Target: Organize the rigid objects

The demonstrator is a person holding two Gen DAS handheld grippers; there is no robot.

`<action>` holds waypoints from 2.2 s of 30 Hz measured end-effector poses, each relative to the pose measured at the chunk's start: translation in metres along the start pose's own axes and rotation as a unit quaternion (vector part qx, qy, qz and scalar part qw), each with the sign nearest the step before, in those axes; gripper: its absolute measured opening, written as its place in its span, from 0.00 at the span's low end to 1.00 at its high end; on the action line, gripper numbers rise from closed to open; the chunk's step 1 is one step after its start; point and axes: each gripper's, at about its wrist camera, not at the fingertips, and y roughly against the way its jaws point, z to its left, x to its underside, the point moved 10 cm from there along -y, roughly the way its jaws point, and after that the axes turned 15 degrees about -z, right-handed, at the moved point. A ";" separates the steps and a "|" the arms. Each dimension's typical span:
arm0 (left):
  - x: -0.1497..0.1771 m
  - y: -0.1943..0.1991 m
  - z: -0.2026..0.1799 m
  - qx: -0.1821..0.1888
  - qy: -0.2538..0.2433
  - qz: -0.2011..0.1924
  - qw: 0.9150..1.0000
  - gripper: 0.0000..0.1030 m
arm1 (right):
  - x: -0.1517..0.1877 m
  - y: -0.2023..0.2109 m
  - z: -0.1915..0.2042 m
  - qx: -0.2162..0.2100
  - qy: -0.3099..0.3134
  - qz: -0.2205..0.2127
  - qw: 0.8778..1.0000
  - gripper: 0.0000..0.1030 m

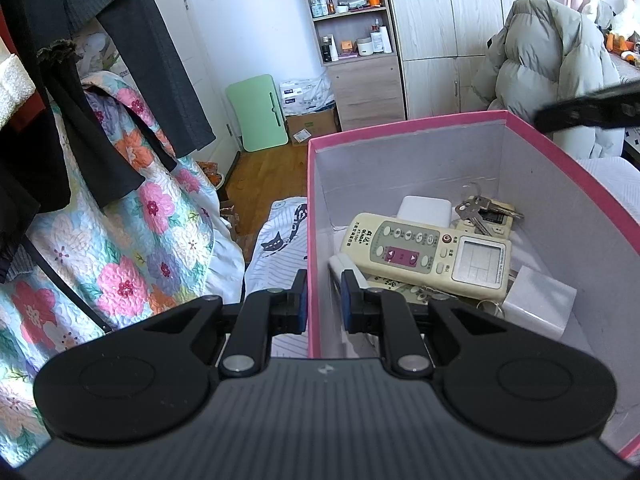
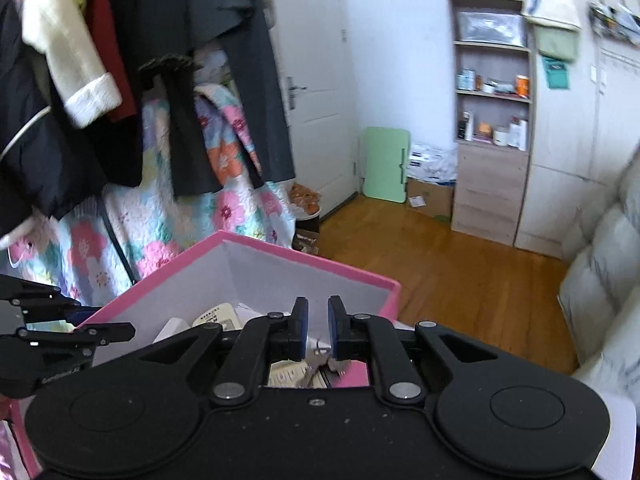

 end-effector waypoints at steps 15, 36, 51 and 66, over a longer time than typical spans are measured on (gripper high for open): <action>0.000 0.001 0.000 -0.003 -0.001 -0.001 1.000 0.13 | 0.014 0.052 -0.011 0.034 -0.022 -0.006 0.999 0.20; -0.025 0.034 0.001 -0.043 0.014 0.017 0.999 0.38 | 0.023 0.116 -0.033 0.085 -0.029 -0.033 0.995 0.31; -0.054 0.135 -0.044 -0.020 0.003 -0.017 1.000 0.67 | -0.001 0.158 -0.005 0.060 -0.052 -0.059 0.995 0.39; -0.042 0.171 -0.077 -0.003 0.067 -0.006 0.998 0.88 | 0.005 0.204 0.018 0.067 -0.041 -0.041 0.996 0.46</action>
